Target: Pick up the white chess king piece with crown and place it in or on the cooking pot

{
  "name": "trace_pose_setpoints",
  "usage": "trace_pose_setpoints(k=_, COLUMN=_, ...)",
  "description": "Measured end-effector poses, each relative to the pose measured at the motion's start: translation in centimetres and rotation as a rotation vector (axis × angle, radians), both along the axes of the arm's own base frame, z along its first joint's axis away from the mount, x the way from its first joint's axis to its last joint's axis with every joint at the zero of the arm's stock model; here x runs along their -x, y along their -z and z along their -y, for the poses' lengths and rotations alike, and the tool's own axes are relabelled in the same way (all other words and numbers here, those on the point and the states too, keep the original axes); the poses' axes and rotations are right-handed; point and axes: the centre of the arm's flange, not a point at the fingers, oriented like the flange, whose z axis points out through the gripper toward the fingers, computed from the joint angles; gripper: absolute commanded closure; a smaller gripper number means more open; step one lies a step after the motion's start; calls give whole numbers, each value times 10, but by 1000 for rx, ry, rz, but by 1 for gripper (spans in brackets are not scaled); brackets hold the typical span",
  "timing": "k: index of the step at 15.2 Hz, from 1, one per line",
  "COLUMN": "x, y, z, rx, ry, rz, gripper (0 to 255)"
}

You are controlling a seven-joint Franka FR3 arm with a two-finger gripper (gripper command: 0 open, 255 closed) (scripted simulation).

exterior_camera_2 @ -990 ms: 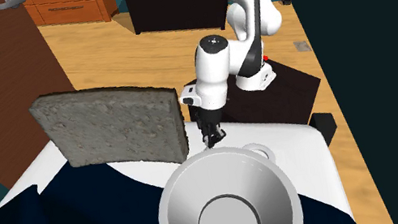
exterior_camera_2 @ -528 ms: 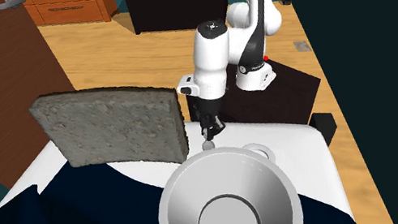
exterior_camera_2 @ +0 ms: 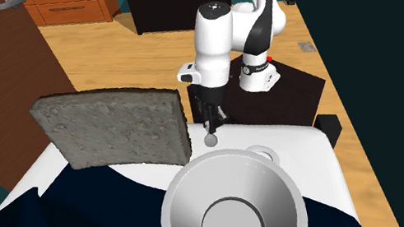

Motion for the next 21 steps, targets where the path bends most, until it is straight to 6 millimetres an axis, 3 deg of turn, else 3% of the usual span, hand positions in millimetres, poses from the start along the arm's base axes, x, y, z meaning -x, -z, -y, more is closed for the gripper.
trace_pose_setpoints(k=21, x=0, y=-110, z=0, rx=0, ry=0, rz=0, gripper=255)
